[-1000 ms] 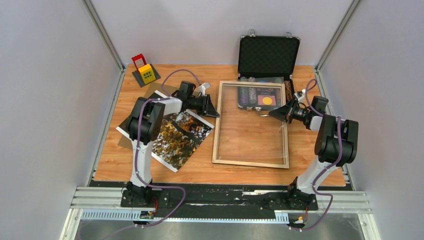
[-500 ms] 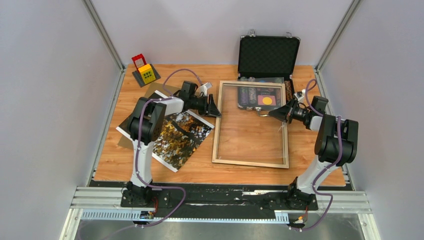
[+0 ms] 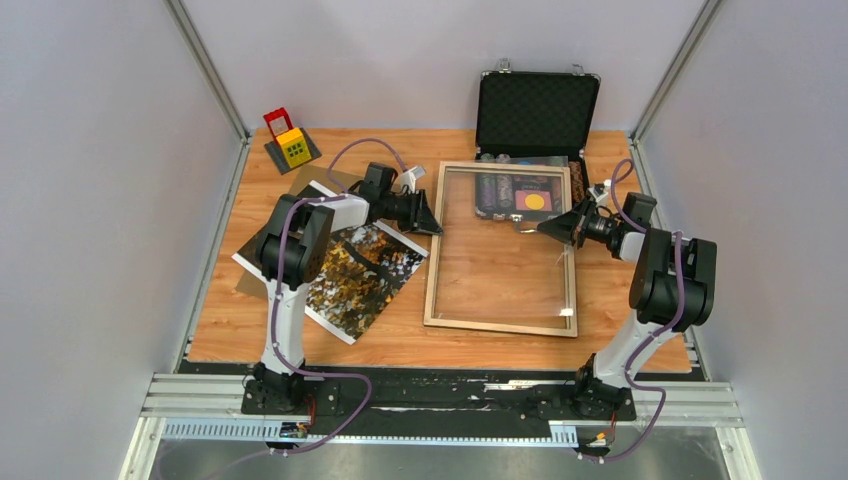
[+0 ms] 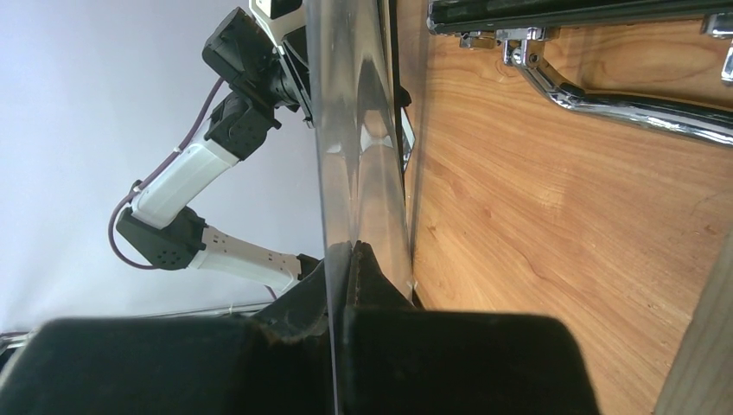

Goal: Put the photo into the frame
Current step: Place the photo frame item in the photo frame.

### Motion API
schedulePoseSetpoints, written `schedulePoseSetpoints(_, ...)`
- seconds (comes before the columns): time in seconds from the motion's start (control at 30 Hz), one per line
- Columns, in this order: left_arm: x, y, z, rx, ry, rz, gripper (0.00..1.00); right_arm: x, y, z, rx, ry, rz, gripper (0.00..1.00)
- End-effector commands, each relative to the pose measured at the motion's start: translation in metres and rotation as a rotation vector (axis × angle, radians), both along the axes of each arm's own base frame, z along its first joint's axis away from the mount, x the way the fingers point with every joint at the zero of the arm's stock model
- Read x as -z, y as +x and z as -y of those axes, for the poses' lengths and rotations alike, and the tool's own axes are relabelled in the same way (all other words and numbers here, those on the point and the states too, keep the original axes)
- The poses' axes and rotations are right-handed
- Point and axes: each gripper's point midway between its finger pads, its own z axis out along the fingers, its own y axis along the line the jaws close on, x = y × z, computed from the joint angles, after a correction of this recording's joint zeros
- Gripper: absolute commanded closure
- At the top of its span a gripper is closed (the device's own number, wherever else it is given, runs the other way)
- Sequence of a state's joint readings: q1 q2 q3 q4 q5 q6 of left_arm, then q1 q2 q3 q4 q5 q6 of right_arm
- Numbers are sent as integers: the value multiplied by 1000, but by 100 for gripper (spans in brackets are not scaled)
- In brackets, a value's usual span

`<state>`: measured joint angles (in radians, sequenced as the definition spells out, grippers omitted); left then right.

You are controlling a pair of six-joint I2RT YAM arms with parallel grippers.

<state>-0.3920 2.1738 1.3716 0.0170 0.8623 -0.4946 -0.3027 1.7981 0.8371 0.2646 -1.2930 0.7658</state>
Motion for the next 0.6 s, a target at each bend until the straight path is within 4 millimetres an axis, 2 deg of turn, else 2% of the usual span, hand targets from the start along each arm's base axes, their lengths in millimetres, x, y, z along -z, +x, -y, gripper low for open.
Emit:
schedulePoseSetpoints(0.0, -3, 5, 6, 26, -13, 39, 63, -8, 3, 1, -26, 10, 32, 100)
schedulePoseSetpoints(0.4, -2, 1, 7, 46, -25, 39, 79, -10, 5, 2, -47, 70, -10, 100)
schedulePoseSetpoints(0.57, -1, 0, 6, 55, -24, 46, 80, -9, 6, 4, -51, 92, -23, 100)
